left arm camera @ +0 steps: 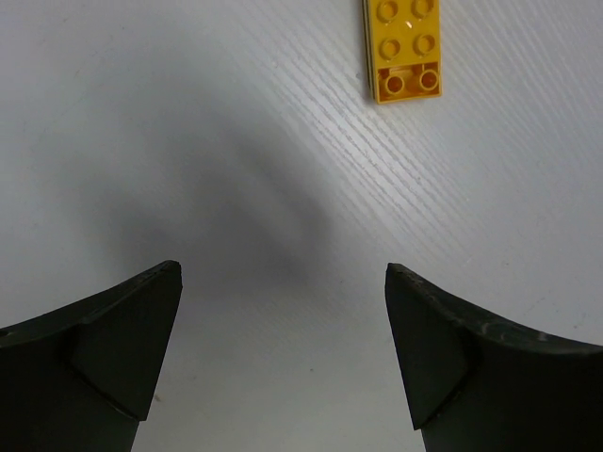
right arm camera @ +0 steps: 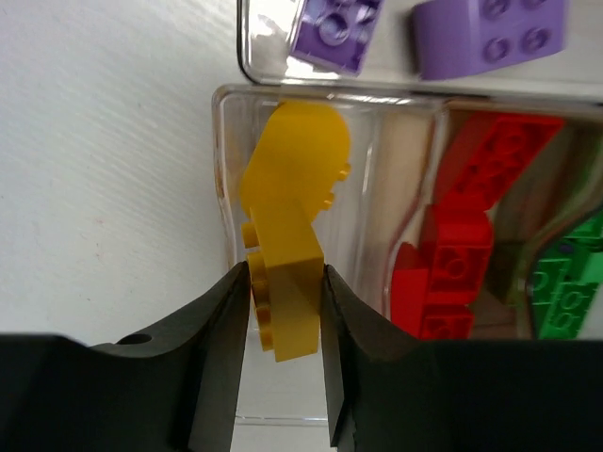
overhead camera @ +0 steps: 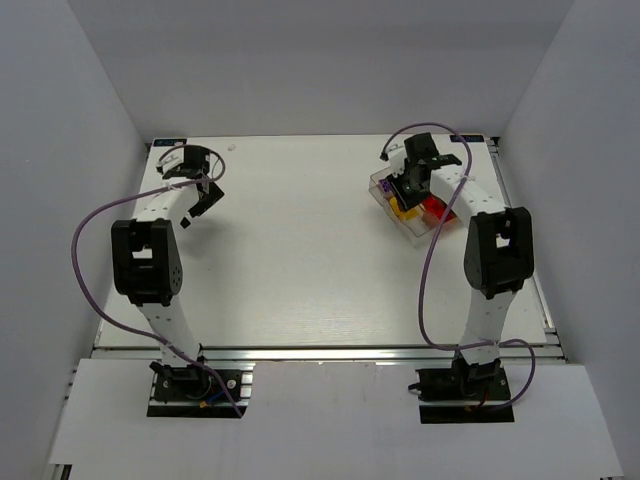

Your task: Sort the legos into containers by color

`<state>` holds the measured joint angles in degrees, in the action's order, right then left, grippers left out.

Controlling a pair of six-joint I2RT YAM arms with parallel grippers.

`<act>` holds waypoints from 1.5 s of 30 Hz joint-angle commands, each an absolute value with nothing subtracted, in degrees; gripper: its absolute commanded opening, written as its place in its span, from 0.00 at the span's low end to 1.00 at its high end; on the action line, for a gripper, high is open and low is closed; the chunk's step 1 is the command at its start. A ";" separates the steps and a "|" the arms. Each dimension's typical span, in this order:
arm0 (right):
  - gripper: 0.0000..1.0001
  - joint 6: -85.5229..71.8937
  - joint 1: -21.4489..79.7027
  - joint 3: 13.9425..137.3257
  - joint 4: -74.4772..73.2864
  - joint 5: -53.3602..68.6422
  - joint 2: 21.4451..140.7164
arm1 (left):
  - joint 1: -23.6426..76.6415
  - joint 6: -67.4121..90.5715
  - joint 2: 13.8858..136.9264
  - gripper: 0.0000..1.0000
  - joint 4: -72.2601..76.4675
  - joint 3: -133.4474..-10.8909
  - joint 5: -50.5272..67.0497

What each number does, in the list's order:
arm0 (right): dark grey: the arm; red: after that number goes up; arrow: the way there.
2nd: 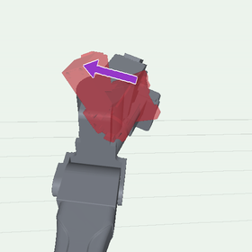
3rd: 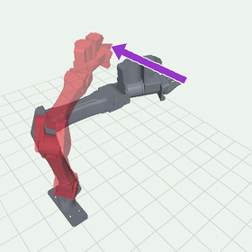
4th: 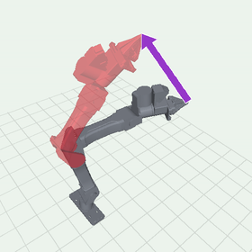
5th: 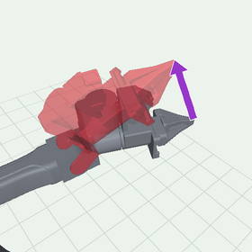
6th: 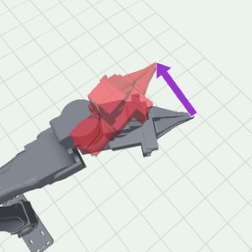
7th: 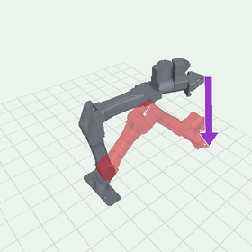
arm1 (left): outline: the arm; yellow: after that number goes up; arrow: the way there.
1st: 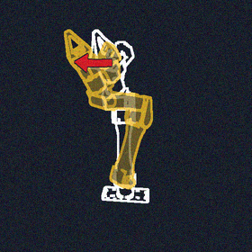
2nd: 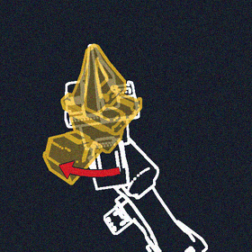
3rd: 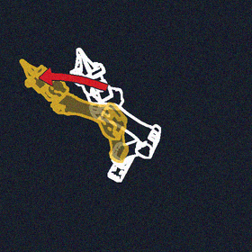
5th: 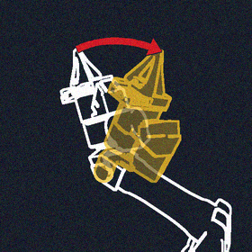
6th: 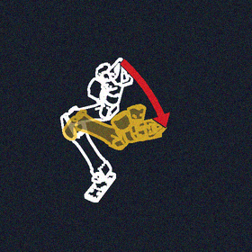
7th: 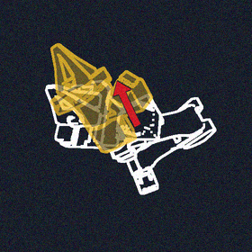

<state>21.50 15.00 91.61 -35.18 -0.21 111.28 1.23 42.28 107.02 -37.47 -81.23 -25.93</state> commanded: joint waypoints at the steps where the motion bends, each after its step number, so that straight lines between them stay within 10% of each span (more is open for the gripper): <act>1: 0.33 22.50 14.59 93.34 -38.58 0.44 112.94 | -0.34 42.36 107.57 0.98 -38.23 -85.95 -24.17; 6: 0.71 22.33 13.98 91.59 -37.09 0.26 111.72 | -0.88 42.10 111.96 0.98 -39.63 -90.43 -22.85; 14: 0.76 17.33 13.54 83.07 -29.37 4.46 91.03 | -2.54 42.28 124.09 0.98 -45.43 -107.11 -21.71; 15: 0.89 16.71 13.71 78.71 -25.44 5.70 87.66 | -2.55 42.28 125.23 0.98 -45.87 -108.44 -21.62; 26: 0.84 7.12 9.58 53.62 -7.04 16.96 58.71 | -3.08 42.71 134.64 0.90 -47.81 -116.98 -21.18; 45: 0.82 5.63 3.60 48.52 -4.13 23.29 54.05 | -4.14 37.99 133.34 0.07 -45.45 -114.71 -13.03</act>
<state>6.35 4.29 49.23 -6.94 21.32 54.76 -4.16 41.74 137.01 -47.18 -116.88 -18.04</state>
